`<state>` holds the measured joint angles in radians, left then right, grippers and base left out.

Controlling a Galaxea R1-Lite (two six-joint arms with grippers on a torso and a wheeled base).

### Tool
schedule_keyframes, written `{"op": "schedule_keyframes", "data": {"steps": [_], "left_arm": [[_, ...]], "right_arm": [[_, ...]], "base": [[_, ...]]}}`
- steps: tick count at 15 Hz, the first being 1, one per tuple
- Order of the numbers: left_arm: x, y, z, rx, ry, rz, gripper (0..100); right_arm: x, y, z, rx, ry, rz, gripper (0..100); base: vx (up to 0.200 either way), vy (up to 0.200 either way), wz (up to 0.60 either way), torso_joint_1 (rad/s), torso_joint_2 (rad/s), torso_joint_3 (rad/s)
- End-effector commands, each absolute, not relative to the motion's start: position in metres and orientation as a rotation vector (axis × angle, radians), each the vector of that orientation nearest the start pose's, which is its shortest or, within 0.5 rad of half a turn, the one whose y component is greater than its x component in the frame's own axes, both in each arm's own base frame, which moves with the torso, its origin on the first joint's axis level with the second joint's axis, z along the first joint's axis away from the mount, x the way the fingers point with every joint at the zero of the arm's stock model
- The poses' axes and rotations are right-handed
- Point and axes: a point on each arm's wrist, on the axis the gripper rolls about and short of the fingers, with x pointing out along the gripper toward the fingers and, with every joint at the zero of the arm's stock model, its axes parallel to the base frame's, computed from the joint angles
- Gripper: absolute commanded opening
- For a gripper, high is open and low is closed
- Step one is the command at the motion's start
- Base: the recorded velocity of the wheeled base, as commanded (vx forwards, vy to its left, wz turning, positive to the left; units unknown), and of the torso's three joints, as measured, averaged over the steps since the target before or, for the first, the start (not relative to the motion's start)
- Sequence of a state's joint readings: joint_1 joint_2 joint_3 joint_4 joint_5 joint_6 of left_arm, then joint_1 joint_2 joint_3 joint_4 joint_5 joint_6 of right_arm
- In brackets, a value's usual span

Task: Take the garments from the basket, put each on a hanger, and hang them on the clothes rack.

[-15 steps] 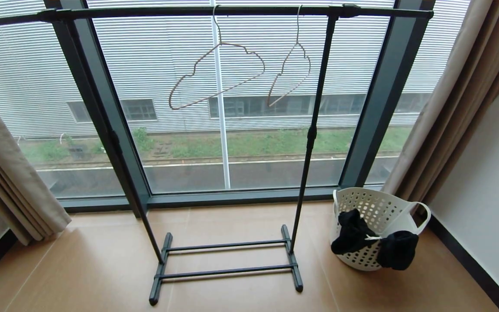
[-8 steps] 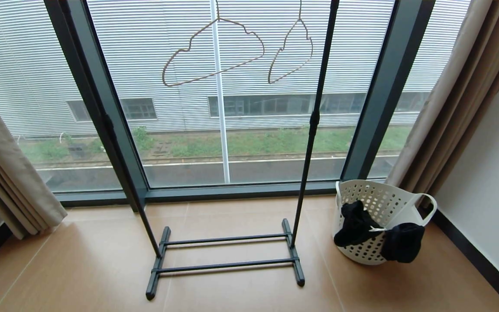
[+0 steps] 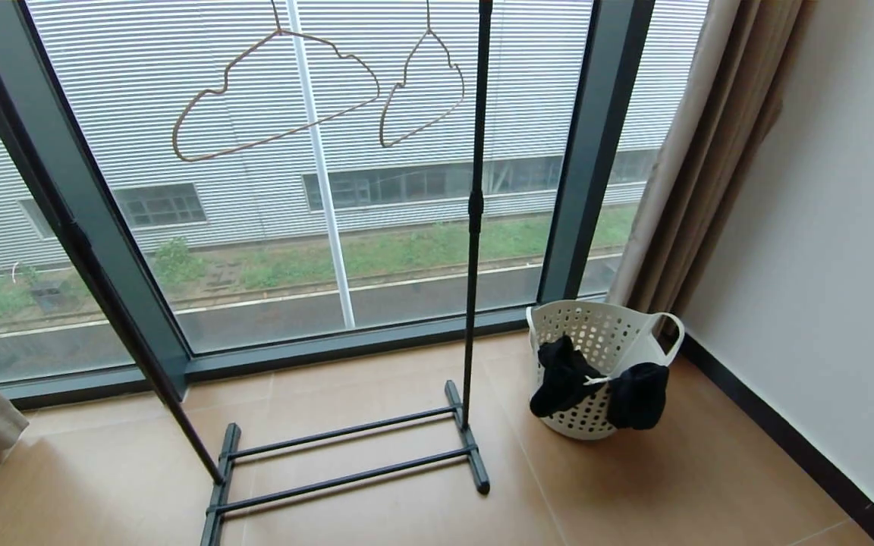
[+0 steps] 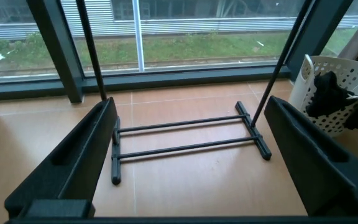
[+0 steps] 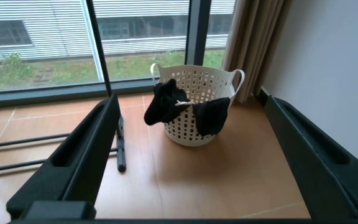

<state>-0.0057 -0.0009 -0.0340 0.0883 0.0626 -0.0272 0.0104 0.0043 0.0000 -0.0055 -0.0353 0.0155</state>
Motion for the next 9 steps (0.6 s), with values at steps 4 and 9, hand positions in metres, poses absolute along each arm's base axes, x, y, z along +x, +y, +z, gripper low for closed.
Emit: {"op": "schedule_keyframes", "data": {"steps": [4, 9], "left_arm": [[-0.0258, 0.0016, 0.0761, -0.026, 0.053, 0.056, 100], [-0.0258, 0.0016, 0.0761, -0.026, 0.053, 0.056, 100]], "right_arm": [[-0.0225, -0.001, 0.0762, 0.015, -0.002, -0.025, 100], [-0.0225, -0.001, 0.0762, 0.015, -0.002, -0.025, 100]], "base": [[0.0, -0.1, 0.0, 0.0, 0.0, 0.002], [0.16, -0.2, 0.0, 0.002, 0.01, 0.006]]}}
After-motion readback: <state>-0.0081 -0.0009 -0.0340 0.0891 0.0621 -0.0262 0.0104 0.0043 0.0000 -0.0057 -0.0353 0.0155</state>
